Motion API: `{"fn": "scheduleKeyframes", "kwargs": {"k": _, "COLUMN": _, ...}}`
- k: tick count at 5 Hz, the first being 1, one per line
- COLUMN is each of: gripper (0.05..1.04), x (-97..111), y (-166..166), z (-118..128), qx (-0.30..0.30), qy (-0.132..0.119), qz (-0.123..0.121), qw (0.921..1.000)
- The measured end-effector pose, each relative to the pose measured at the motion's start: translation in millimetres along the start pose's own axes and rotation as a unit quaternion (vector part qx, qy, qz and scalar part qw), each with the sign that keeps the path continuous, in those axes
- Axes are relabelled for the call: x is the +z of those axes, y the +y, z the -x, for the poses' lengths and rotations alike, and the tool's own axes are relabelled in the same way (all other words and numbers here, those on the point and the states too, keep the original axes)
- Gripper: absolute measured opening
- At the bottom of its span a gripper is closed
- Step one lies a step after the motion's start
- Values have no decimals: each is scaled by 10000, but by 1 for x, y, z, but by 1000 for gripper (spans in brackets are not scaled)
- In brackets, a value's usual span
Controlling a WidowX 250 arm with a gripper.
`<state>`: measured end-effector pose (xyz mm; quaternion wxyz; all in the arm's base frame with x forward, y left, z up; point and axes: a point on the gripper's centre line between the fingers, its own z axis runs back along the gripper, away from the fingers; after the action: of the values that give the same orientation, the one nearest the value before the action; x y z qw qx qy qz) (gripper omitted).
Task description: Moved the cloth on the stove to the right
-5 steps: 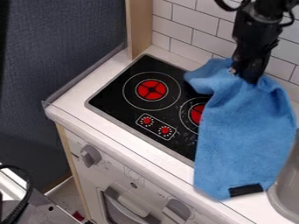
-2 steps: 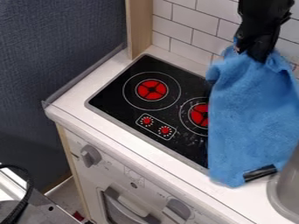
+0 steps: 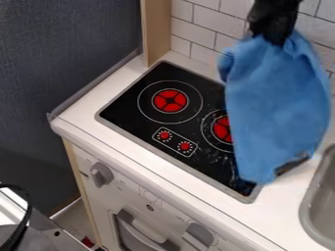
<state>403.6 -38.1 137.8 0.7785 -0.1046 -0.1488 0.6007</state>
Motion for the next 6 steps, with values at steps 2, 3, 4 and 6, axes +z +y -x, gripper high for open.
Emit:
{"fn": "scheduleKeyframes", "kwargs": {"k": 2, "gripper": 62, "x": -25, "y": 61, "z": 13, "qx": 273, "qy": 186, "qz": -545, "qw": 9980}}
{"fn": "scheduleKeyframes", "kwargs": {"k": 3, "gripper": 62, "x": -41, "y": 98, "z": 24, "qx": 287, "qy": 363, "qz": -803, "qw": 9957}}
{"fn": "scheduleKeyframes", "kwargs": {"k": 4, "gripper": 62, "x": -58, "y": 118, "z": 33, "qx": 289, "qy": 599, "qz": -733, "qw": 9951}}
{"fn": "scheduleKeyframes", "kwargs": {"k": 6, "gripper": 85, "x": -90, "y": 132, "z": 38, "qx": 148, "qy": 736, "qz": -650, "qw": 9951}}
